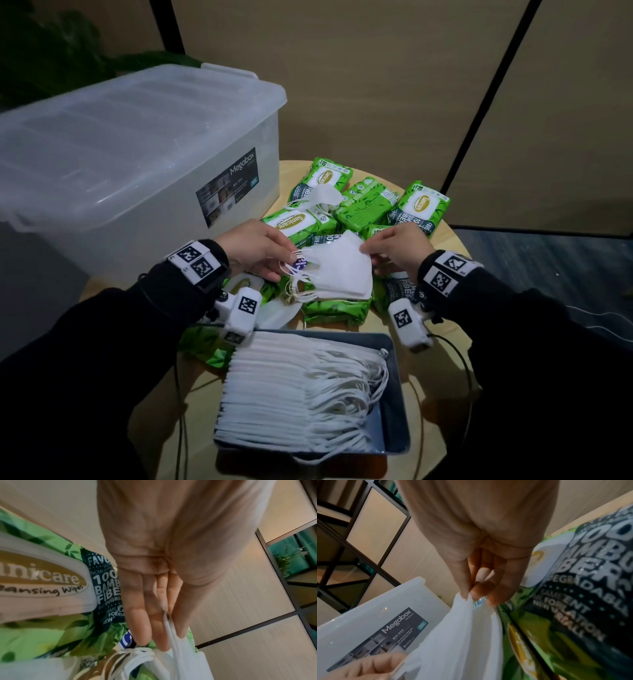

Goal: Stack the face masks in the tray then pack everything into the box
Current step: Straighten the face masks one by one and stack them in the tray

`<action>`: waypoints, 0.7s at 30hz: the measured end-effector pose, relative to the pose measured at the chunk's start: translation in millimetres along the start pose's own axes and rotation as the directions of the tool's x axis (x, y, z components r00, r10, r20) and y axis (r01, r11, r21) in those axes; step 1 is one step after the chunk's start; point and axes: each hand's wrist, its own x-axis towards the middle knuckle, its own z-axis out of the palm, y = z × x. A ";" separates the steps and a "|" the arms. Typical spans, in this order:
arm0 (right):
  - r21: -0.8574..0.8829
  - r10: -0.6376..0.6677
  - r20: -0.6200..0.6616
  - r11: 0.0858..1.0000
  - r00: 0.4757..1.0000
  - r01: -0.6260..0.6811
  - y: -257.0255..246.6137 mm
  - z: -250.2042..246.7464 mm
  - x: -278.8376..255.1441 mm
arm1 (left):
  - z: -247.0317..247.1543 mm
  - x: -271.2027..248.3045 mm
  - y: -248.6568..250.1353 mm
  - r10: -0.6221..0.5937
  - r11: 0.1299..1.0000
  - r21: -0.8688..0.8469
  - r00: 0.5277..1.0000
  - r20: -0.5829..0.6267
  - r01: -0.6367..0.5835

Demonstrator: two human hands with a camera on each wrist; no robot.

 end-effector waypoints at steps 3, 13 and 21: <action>0.010 0.037 0.033 0.999 0.999 -0.037 -2.1 -1.0 4.1 | -0.9 1.8 -0.7 -0.029 0.999 0.014 0.998 0.064 0.028; -0.096 0.037 0.041 0.995 0.998 -0.033 4.1 -5.9 6.5 | 0.1 7.0 -7.0 -0.061 0.997 0.058 0.977 0.203 0.050; -0.220 -0.005 0.037 0.976 0.999 0.013 2.9 -6.2 2.6 | -2.7 10.4 -11.3 -0.033 0.999 0.030 0.978 0.207 0.027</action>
